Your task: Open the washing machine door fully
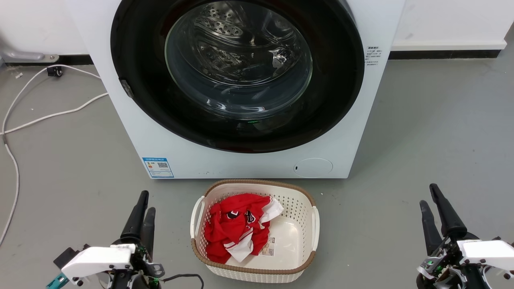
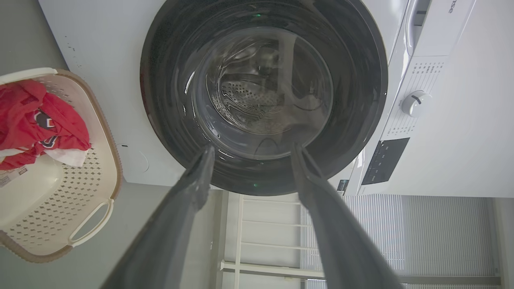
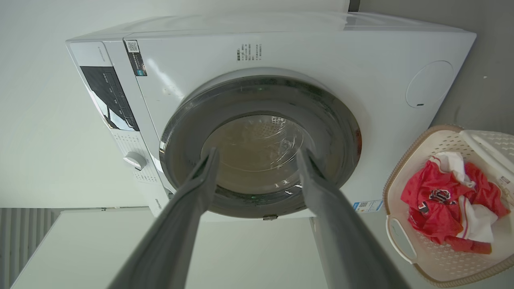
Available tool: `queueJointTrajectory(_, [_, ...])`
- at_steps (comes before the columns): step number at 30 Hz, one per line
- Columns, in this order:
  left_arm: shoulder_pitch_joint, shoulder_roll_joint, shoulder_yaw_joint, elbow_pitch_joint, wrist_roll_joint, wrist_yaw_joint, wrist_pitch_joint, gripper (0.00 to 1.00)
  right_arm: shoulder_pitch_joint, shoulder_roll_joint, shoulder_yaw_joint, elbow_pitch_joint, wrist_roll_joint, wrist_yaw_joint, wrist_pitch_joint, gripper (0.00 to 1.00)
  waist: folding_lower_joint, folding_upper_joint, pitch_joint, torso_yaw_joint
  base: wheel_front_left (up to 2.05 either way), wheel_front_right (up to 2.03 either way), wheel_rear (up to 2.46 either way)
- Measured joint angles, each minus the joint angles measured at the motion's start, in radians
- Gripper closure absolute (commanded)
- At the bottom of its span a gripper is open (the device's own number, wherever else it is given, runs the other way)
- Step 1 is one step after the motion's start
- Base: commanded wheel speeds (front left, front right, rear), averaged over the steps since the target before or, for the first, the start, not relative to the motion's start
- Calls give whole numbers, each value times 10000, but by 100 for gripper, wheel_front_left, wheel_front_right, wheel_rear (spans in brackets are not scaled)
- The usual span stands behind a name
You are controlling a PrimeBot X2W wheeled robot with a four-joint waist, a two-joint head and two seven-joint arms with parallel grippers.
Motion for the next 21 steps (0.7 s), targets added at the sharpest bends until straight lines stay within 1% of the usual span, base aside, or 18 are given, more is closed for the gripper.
queueJointTrajectory(6, [-7,-10,-207,-121,545,2,-286,0,151,4,29,-249,-362,0,-290,0,0,0,9,-9,0,0,0])
queueJointTrajectory(10, [-12,-10,-257,-286,1108,2,-464,0,165,2,17,-470,-890,0,-462,0,0,0,16,-19,0,0,0])
queueJointTrajectory(11, [-12,-10,-257,-286,1108,2,-464,0,165,2,17,-470,-890,0,-462,0,0,0,16,-19,0,0,0])
queueJointTrajectory(13, [-12,-10,-265,-430,1507,2,-594,0,230,2,29,-675,-1463,0,-594,0,1,0,32,-25,0,0,0])
queueJointTrajectory(14, [-12,-10,-265,-430,1507,2,-594,0,230,2,29,-675,-1463,0,-594,0,1,0,32,-25,0,0,0])
queueJointTrajectory(15, [-13,-10,-270,-466,1666,2,-644,0,252,-2,36,-734,-1707,0,-635,0,1,0,37,-25,0,0,0])
queueJointTrajectory(21, [-22,-10,-332,-744,2830,77,-890,0,318,-52,136,-1160,-3359,0,-890,0,0,0,55,-22,0,0,0])
